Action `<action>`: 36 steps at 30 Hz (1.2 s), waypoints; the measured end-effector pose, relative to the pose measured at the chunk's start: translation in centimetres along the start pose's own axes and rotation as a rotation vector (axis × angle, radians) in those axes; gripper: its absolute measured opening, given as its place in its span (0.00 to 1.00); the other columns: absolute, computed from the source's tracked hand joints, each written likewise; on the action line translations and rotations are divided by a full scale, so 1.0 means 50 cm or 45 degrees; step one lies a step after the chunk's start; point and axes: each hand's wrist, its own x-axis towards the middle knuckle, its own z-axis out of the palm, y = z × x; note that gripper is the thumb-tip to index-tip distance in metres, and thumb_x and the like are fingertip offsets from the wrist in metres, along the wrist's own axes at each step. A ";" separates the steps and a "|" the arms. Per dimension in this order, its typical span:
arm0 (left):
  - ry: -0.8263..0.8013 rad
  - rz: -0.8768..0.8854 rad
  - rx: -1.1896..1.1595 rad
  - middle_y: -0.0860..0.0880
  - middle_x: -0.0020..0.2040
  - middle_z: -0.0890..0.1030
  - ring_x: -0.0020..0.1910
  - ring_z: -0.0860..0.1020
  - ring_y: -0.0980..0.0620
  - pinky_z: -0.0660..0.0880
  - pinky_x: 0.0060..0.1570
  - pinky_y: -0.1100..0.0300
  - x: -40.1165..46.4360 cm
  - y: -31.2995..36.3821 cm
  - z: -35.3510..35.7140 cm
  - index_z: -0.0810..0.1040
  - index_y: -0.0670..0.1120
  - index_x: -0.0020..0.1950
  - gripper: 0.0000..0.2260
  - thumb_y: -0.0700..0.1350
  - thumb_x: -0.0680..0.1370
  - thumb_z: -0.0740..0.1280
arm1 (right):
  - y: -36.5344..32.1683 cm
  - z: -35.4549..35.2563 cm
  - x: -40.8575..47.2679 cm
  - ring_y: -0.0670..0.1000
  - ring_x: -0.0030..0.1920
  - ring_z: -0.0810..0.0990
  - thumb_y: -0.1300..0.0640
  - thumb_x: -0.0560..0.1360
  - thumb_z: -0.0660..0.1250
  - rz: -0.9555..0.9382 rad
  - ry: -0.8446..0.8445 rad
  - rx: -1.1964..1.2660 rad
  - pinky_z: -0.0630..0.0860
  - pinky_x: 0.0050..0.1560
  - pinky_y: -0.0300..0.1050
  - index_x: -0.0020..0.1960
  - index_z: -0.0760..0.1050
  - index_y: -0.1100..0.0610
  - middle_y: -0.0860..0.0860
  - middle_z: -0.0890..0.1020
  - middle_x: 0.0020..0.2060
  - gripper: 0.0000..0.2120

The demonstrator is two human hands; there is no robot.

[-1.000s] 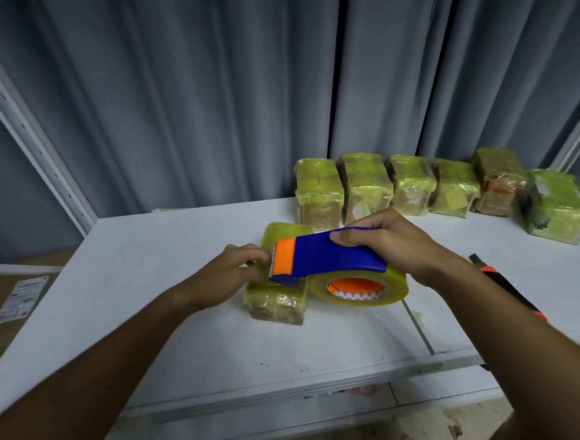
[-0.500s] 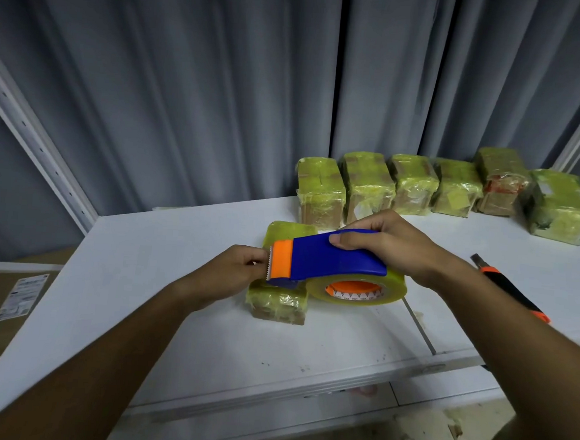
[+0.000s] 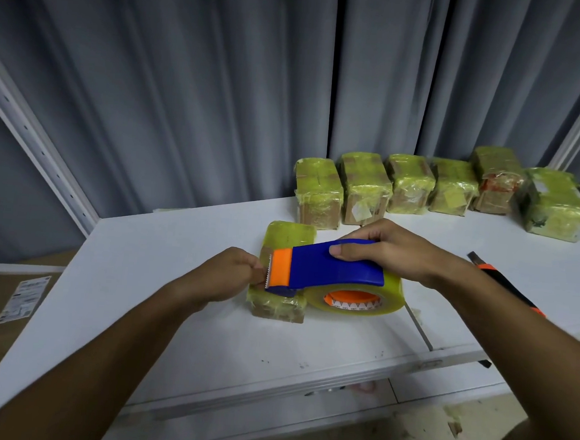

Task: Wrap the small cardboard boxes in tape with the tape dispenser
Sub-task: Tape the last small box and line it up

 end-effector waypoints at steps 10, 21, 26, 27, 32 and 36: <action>0.082 -0.062 0.099 0.53 0.42 0.84 0.45 0.78 0.55 0.72 0.49 0.60 0.007 -0.060 -0.032 0.84 0.51 0.34 0.12 0.46 0.78 0.69 | 0.011 -0.036 -0.026 0.49 0.44 0.87 0.39 0.69 0.70 0.078 0.104 -0.042 0.79 0.44 0.42 0.51 0.86 0.52 0.48 0.88 0.43 0.20; 0.103 -0.234 0.206 0.46 0.33 0.67 0.34 0.66 0.49 0.64 0.38 0.57 0.015 -0.059 -0.010 0.71 0.42 0.33 0.19 0.54 0.74 0.67 | 0.027 -0.006 -0.005 0.52 0.45 0.86 0.42 0.75 0.71 0.127 0.142 -0.140 0.81 0.51 0.51 0.49 0.87 0.54 0.49 0.88 0.42 0.16; 0.075 -0.252 0.274 0.46 0.33 0.65 0.34 0.65 0.49 0.62 0.37 0.57 0.024 -0.068 -0.002 0.70 0.44 0.33 0.16 0.52 0.75 0.67 | 0.033 0.007 0.008 0.50 0.43 0.86 0.42 0.75 0.72 0.137 0.148 -0.180 0.80 0.46 0.46 0.46 0.86 0.53 0.48 0.87 0.40 0.14; 0.073 -0.270 0.275 0.47 0.33 0.66 0.34 0.66 0.49 0.63 0.37 0.57 0.027 -0.069 -0.003 0.70 0.44 0.33 0.16 0.52 0.75 0.68 | 0.035 0.008 0.011 0.50 0.42 0.86 0.42 0.75 0.72 0.139 0.149 -0.185 0.79 0.46 0.46 0.46 0.86 0.53 0.49 0.87 0.40 0.14; 0.075 -0.303 0.321 0.49 0.32 0.67 0.32 0.67 0.50 0.63 0.37 0.57 0.038 -0.080 -0.007 0.71 0.44 0.31 0.17 0.53 0.72 0.70 | 0.039 0.010 0.020 0.51 0.43 0.86 0.43 0.75 0.72 0.153 0.153 -0.169 0.80 0.48 0.48 0.45 0.87 0.54 0.49 0.87 0.39 0.15; 0.078 -0.306 0.402 0.50 0.30 0.69 0.31 0.68 0.50 0.64 0.36 0.57 0.047 -0.082 -0.008 0.69 0.45 0.30 0.19 0.55 0.72 0.70 | 0.040 0.012 0.021 0.51 0.43 0.86 0.43 0.76 0.72 0.156 0.150 -0.165 0.80 0.49 0.48 0.46 0.87 0.54 0.49 0.87 0.39 0.14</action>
